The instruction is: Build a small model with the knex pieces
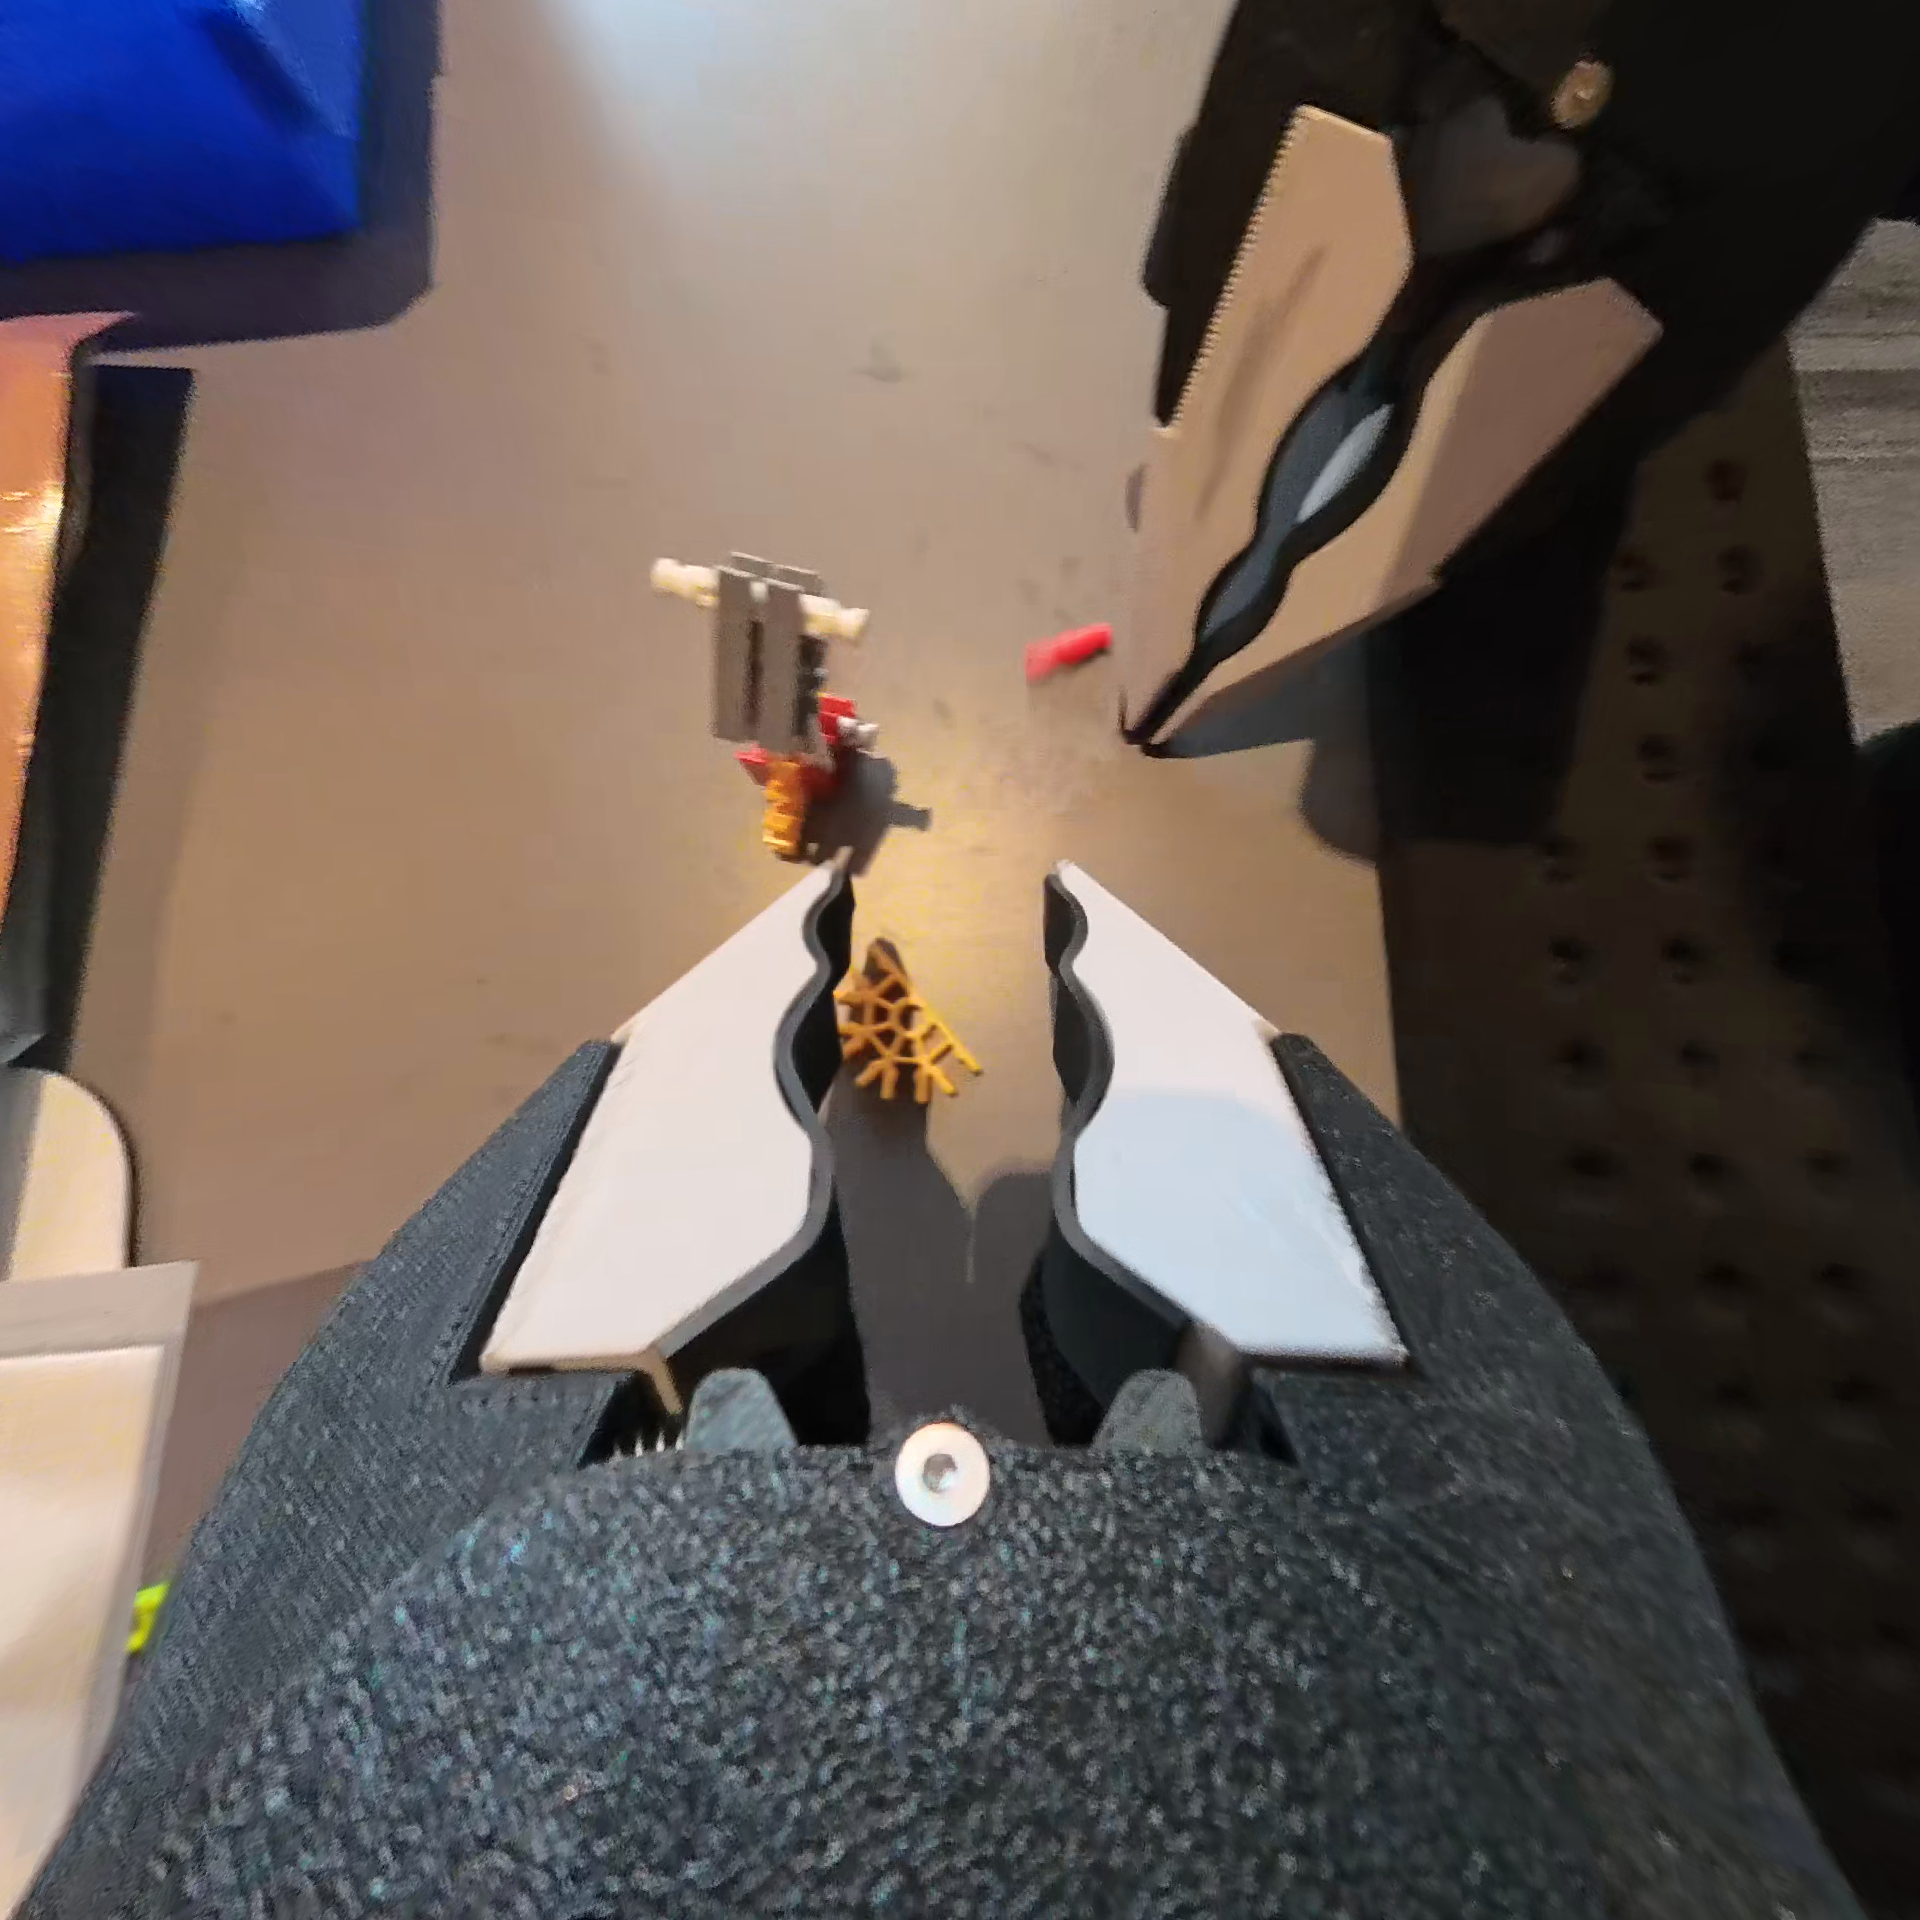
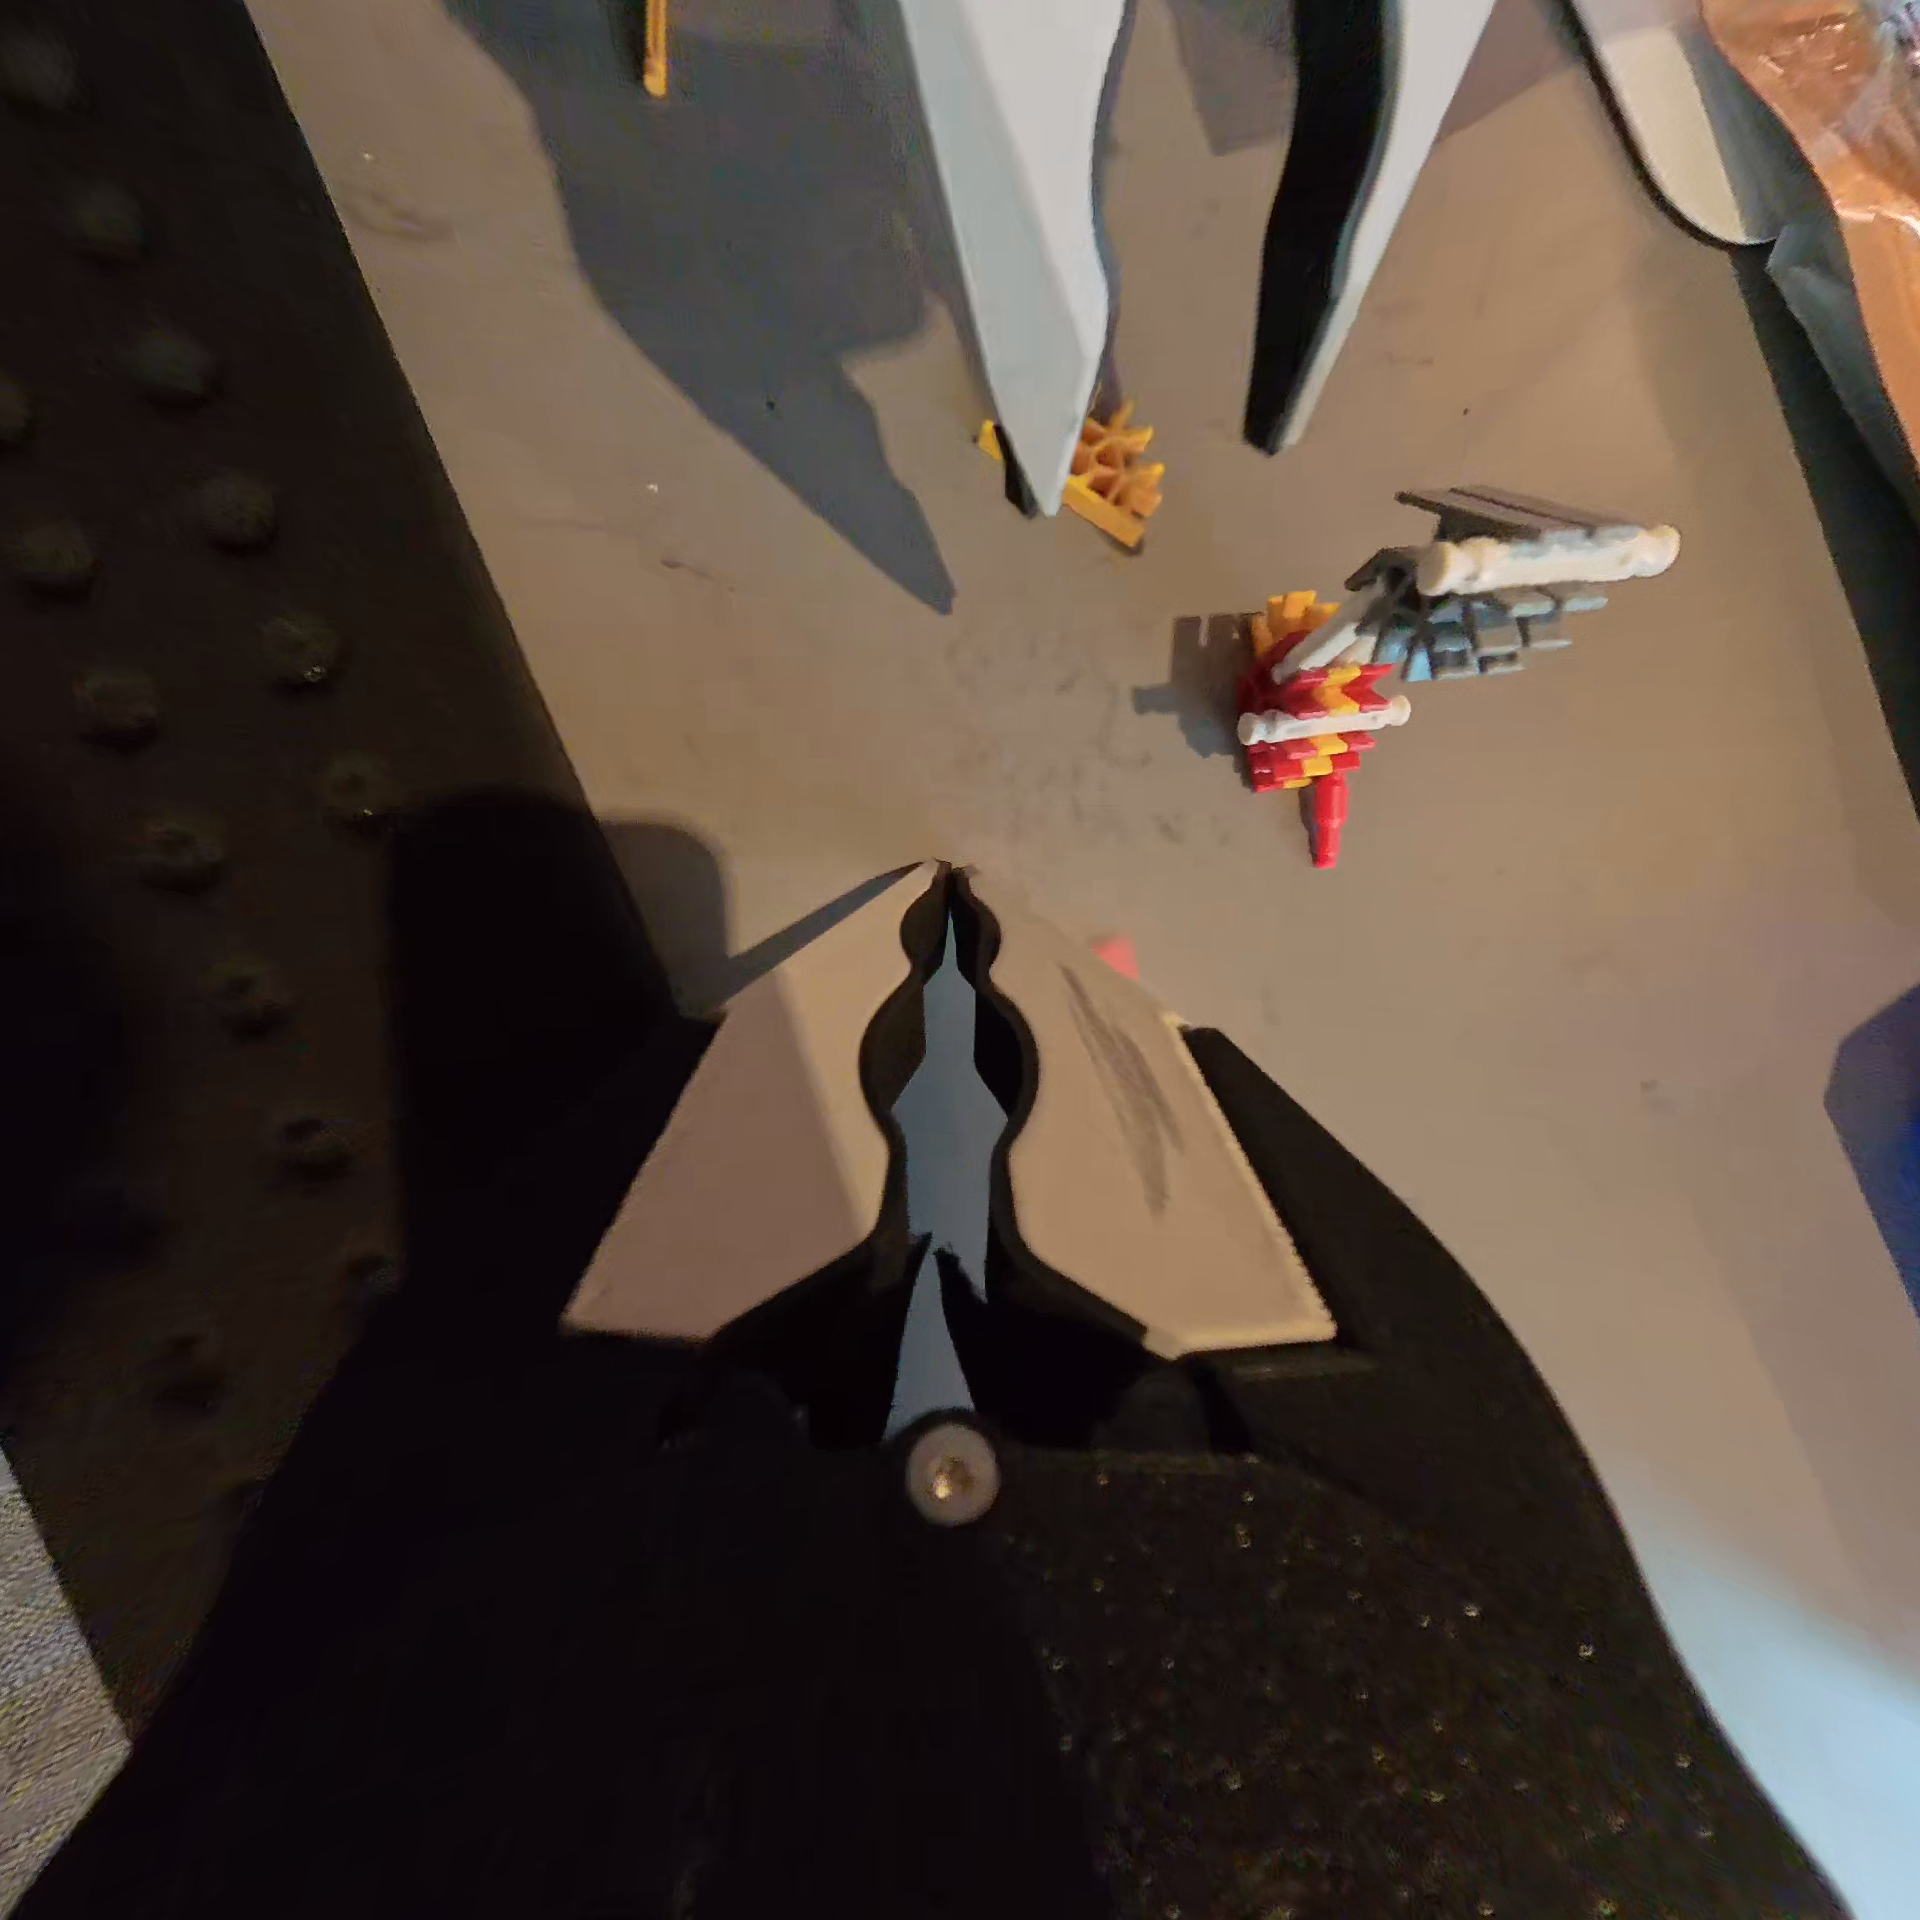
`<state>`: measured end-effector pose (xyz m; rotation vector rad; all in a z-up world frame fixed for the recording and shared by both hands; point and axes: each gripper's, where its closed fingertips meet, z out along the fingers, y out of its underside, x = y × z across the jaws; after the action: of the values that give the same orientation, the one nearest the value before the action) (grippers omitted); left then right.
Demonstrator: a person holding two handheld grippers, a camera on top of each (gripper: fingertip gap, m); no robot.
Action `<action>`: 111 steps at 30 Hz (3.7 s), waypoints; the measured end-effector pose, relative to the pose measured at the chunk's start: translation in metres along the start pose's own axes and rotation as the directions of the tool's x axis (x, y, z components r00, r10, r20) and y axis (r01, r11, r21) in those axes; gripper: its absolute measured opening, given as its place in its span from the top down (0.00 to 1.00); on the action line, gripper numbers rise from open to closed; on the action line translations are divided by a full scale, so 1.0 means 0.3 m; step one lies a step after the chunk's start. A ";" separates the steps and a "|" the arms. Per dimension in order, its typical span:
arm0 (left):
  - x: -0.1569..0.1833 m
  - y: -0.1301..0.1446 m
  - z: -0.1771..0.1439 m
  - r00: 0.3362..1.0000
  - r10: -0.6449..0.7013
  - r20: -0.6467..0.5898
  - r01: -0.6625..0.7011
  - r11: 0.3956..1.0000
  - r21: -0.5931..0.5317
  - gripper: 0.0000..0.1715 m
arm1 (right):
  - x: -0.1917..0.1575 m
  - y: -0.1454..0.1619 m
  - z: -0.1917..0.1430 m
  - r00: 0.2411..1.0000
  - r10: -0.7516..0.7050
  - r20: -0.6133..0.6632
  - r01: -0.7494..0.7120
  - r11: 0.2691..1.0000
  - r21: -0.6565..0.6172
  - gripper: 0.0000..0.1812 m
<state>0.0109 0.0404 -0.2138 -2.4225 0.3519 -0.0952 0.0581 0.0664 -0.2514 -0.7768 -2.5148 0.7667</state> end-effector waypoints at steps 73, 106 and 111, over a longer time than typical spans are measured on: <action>-0.102 0.005 0.159 0.996 0.036 -0.087 -0.041 0.998 -0.055 0.74 | 0.141 0.118 -0.052 0.968 -0.167 0.189 0.167 0.986 0.015 1.00; -0.114 0.004 0.161 0.997 0.024 -0.074 -0.026 0.999 -0.035 0.79 | 0.194 0.180 -0.323 0.998 -0.033 -0.049 0.031 0.999 -0.031 0.90; -0.115 0.003 0.161 0.997 0.018 -0.078 -0.020 0.999 -0.034 0.79 | 0.187 0.242 -0.375 0.999 -0.033 -0.042 0.028 0.994 -0.104 0.90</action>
<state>-0.0147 0.0793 -0.2507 -2.4538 0.4148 -0.1761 0.1008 0.1940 -0.1968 -0.7787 -2.5375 0.6067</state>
